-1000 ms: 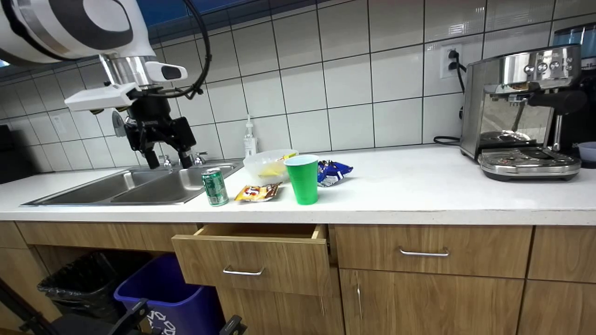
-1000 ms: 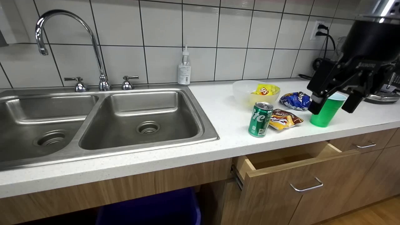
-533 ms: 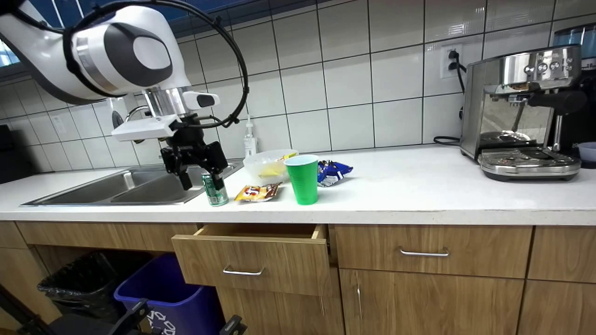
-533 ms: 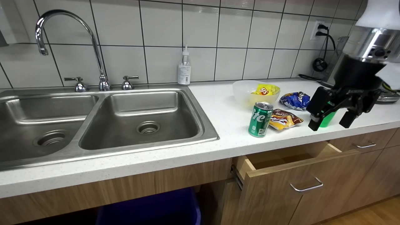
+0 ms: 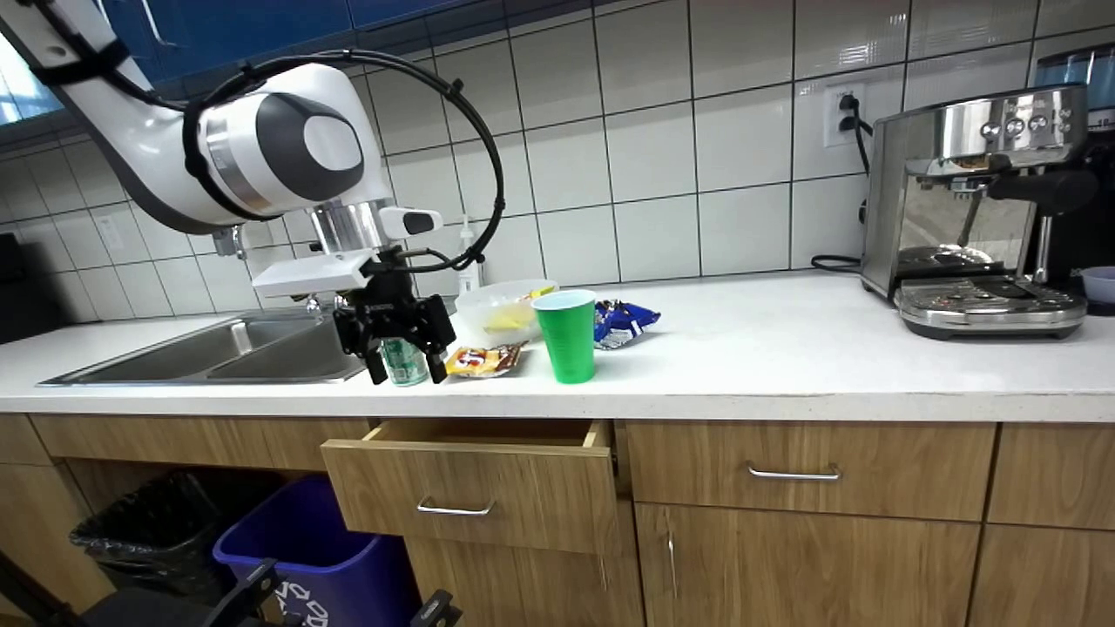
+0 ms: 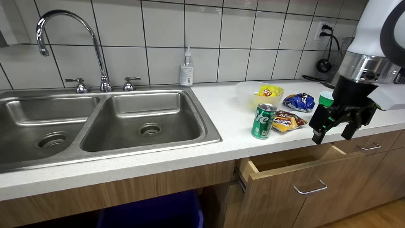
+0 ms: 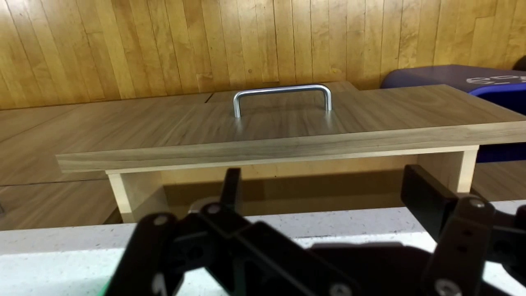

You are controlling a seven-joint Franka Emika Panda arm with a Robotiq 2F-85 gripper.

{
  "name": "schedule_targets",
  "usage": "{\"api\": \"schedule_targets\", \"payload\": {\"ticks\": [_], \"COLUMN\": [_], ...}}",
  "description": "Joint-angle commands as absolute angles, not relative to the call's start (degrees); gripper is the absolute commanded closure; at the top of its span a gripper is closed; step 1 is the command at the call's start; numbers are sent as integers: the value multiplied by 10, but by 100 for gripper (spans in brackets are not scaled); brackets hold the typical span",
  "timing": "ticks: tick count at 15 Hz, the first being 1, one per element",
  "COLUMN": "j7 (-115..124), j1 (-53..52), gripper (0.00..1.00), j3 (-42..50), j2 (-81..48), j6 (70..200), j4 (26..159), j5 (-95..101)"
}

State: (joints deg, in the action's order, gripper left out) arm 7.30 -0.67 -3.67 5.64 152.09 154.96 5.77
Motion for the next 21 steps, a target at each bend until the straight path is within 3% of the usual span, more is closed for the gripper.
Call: {"api": "schedule_targets", "payload": {"ticks": [1,10,21], "j7": [72,77,21], "j1": [-9,-6,-6], "gripper": [0,0,0], "j3": [-34,-36,-15], "j2": [58,49,-65], "j6": [1519,1524,1617], "j4": [1549,1550,1522], "j5": [57,79,81]}}
